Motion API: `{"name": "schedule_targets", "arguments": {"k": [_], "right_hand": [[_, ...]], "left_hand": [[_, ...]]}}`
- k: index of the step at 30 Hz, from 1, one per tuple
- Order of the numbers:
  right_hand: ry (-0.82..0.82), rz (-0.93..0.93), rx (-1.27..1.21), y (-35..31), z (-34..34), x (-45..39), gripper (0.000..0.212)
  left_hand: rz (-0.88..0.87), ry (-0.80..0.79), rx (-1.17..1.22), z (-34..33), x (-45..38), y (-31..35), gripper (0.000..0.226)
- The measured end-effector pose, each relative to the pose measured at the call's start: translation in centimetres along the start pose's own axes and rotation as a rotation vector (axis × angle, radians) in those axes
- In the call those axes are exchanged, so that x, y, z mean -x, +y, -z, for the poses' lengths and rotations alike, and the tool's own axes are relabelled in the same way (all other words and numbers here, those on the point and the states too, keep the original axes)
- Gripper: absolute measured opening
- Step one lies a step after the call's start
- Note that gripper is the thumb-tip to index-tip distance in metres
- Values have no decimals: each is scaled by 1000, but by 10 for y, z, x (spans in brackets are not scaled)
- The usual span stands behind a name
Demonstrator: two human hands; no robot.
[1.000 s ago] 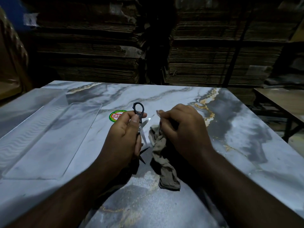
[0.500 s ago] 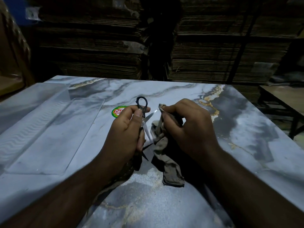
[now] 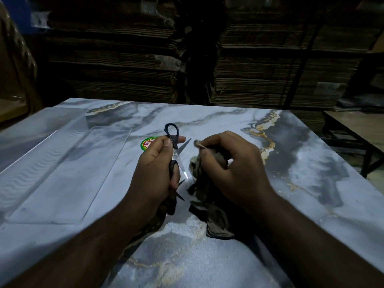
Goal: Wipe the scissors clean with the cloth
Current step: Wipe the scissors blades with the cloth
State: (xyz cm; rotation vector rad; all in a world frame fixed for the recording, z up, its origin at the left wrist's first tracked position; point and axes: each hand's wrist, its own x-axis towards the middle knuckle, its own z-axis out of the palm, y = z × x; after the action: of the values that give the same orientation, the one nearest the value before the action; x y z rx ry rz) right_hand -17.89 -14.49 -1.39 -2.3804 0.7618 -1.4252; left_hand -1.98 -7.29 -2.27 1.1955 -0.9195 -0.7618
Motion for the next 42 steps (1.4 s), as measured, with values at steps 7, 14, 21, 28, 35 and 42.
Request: {"name": "schedule_targets", "arguments": {"k": [7, 14, 21, 28, 35, 42], "right_hand": [[-121, 131, 3, -9, -16, 3, 18], [-68, 199, 61, -4, -17, 6, 14], [-116, 318, 134, -8, -15, 7, 19], [-76, 199, 157, -10, -18, 6, 12], [-121, 233, 57, -16, -17, 8, 13], [-41, 148, 78, -6, -10, 3, 16]], "left_hand": [[53, -28, 10, -2, 3, 9, 68], [7, -38, -37, -4, 1, 2, 47], [22, -59, -24, 0, 2, 1, 38], [4, -77, -3, 1, 0, -2, 36], [47, -65, 105, 1, -3, -5, 35], [75, -74, 117, 1, -4, -1, 34]]}}
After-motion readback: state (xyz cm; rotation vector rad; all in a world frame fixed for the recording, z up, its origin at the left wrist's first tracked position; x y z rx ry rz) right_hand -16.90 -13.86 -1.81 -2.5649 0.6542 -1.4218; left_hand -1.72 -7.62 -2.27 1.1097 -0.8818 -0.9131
